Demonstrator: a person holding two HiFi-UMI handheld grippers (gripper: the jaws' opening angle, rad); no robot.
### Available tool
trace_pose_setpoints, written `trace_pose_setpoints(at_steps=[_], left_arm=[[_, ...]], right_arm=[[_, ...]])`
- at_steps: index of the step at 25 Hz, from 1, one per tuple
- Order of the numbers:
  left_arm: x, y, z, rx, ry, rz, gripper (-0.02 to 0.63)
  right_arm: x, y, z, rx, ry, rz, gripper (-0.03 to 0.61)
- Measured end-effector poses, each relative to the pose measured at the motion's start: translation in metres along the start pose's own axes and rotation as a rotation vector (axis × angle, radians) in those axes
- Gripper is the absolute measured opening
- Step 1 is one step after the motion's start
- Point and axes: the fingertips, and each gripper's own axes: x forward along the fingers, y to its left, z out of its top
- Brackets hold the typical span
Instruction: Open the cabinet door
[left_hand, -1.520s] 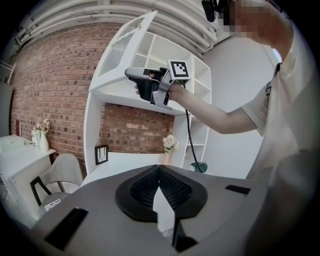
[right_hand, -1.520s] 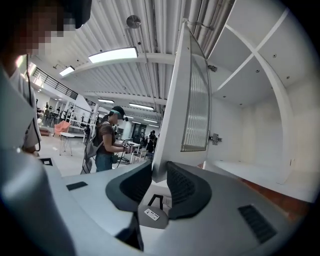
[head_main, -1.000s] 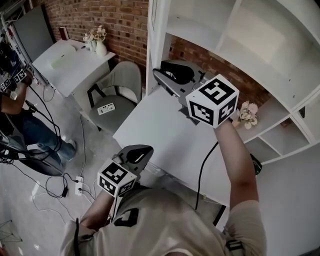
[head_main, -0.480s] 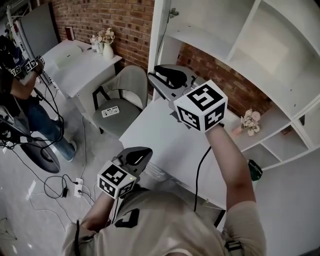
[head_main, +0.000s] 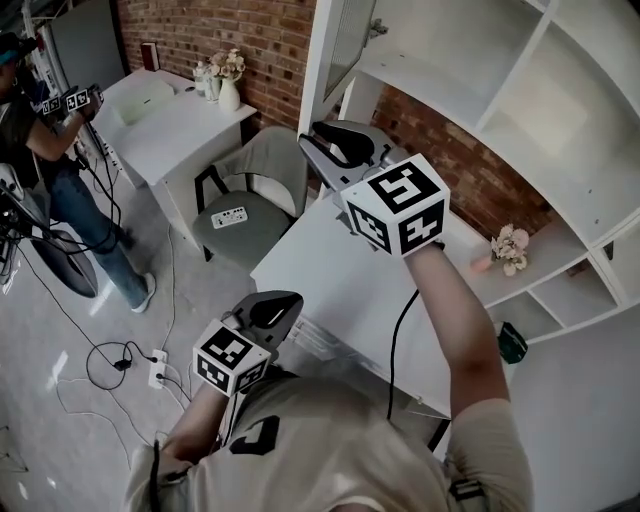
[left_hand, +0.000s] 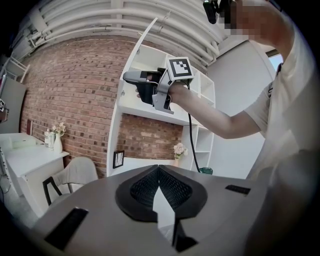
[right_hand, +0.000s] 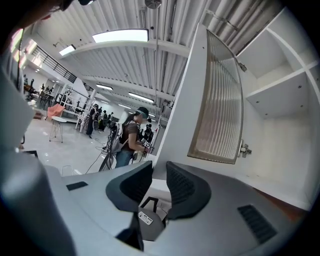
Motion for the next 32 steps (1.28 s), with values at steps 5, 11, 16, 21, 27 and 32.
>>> trace_pose_setpoints(at_steps=[5,11,16,21,27,32], left_arm=[[-0.012,0.011,-0.004,-0.002,-0.009,0.009,0.017],[-0.023,0.030,-0.003,-0.021,-0.011,0.015,0.017],[-0.031,0.045,-0.007,-0.036,-0.008,0.014,0.017],[-0.041,0.062,-0.010,-0.053,-0.012,0.024,0.017],[-0.049,0.076,-0.013,-0.064,-0.010,0.030,0.017],[-0.046,0.079,-0.010,-0.056,-0.011,0.006,0.017]], right_arm=[[0.015,0.009,0.004,-0.022,-0.003,-0.014,0.106],[0.033,0.012,0.009,-0.029,-0.005,-0.022,0.101],[0.052,0.016,0.013,-0.033,-0.009,-0.027,0.092],[0.069,0.018,0.015,-0.048,-0.010,-0.038,0.089],[0.078,0.019,0.017,-0.036,-0.009,-0.040,0.091],[0.076,0.019,0.018,-0.024,-0.018,-0.039,0.092]])
